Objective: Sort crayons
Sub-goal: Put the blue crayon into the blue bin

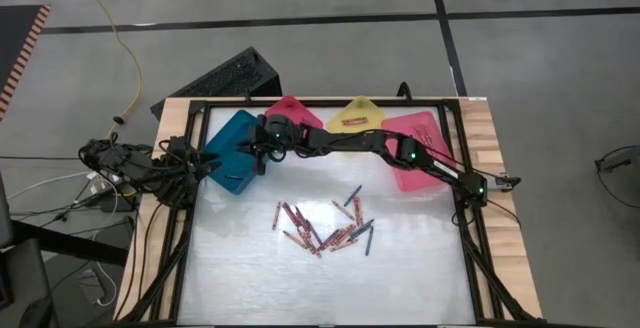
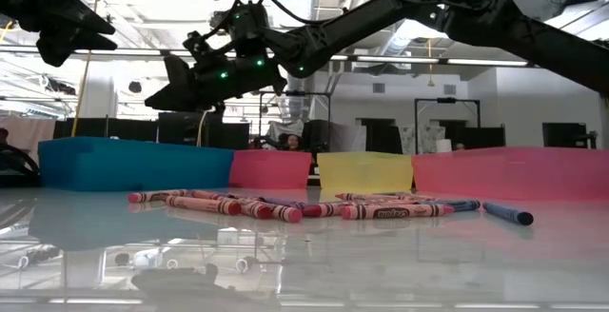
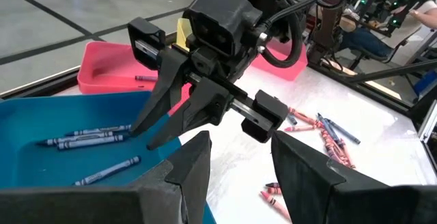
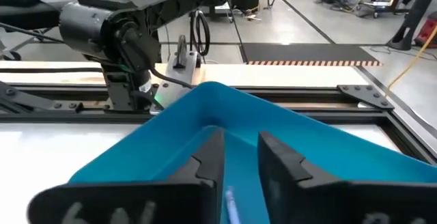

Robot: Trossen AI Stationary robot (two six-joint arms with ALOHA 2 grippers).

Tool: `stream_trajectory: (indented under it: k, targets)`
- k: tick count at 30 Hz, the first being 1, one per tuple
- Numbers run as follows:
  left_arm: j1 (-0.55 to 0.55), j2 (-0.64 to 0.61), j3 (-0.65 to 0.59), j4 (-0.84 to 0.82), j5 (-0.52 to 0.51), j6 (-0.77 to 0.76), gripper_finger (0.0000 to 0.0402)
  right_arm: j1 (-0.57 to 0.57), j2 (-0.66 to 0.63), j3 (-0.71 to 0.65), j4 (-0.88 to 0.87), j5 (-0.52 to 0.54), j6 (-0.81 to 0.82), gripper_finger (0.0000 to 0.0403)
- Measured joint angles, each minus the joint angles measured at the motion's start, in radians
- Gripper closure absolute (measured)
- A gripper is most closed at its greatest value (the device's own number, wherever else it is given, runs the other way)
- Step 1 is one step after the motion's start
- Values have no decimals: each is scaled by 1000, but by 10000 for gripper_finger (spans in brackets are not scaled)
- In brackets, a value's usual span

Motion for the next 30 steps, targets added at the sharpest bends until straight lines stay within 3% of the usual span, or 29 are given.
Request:
stream_trajectory:
  k: [6,10,21,30]
  targets:
    - [0,0,0,0,0,0,256,-11,-1,0,-20,2,0,299]
    - [0,0,0,0,0,0,256,-12,-52,-1,-125,4,-27,296]
    - [0,0,0,-1,0,0,256,-4,-406,0,-836,150,-248,296]
    - [0,0,0,-1,0,0,256,57,-691,0,-1269,193,-251,296]
